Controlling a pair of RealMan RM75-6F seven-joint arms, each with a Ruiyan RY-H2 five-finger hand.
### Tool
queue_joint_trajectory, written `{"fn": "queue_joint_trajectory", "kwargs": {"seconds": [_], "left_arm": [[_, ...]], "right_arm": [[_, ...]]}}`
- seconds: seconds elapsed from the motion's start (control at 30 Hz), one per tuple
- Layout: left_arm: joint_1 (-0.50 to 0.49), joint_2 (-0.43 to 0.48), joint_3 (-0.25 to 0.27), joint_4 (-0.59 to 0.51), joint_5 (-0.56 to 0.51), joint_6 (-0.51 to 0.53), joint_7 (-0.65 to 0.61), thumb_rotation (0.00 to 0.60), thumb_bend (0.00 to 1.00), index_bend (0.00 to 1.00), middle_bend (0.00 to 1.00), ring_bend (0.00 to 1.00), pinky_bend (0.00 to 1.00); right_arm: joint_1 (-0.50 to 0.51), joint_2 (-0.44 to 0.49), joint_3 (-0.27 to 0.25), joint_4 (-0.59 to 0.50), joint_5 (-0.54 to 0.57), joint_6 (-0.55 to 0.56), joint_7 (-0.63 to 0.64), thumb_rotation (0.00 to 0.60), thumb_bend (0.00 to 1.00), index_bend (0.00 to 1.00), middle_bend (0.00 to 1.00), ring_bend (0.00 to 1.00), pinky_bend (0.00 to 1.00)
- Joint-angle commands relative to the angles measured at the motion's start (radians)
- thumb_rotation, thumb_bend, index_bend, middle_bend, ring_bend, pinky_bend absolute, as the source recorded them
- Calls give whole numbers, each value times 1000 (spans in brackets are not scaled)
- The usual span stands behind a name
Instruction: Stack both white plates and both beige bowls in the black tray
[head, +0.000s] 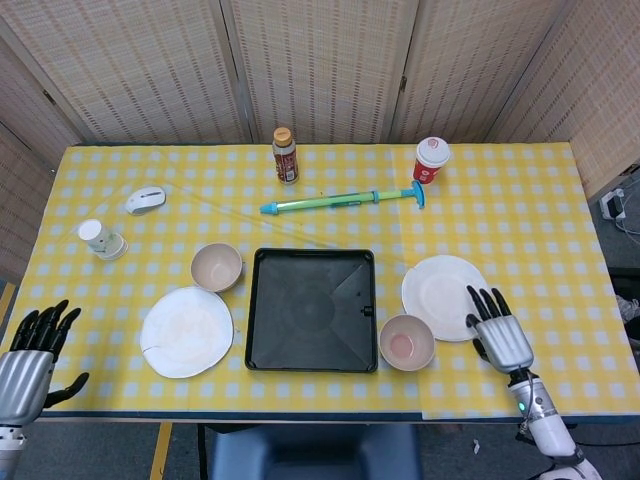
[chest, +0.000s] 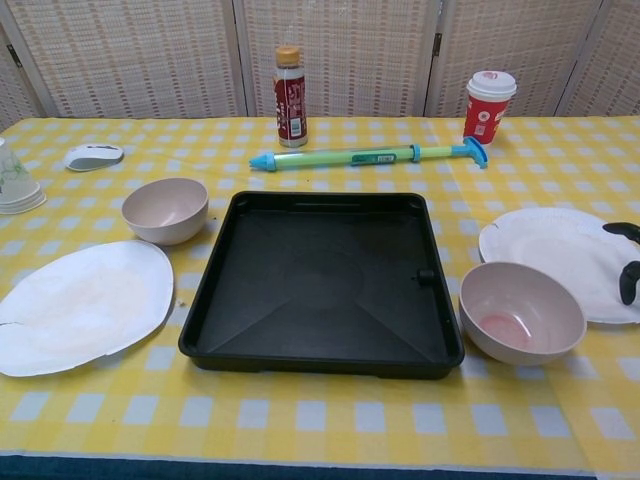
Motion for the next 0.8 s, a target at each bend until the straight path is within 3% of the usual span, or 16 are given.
{"fn": "queue_joint_trajectory", "kwargs": {"seconds": [0.03,0.3,0.8], "left_arm": [[1,-2,-2,-1,-6,-2,8,600,249,0,5,0,0],[1,-1,-7,-3,-14,-3,13,600,250,0,5,0,0],[16,-15,-19,9,-14,33,47,600,249,0,5,0,0]], "right_arm": [[9,-13,3,14,3,-4,7,600,393,463,15,51,0],[25,-58,12,74,1,19,34,600,392,470,51,83,0],[41,-124,23,206,-2,81,129,600,401,681,213,190,0]]}}
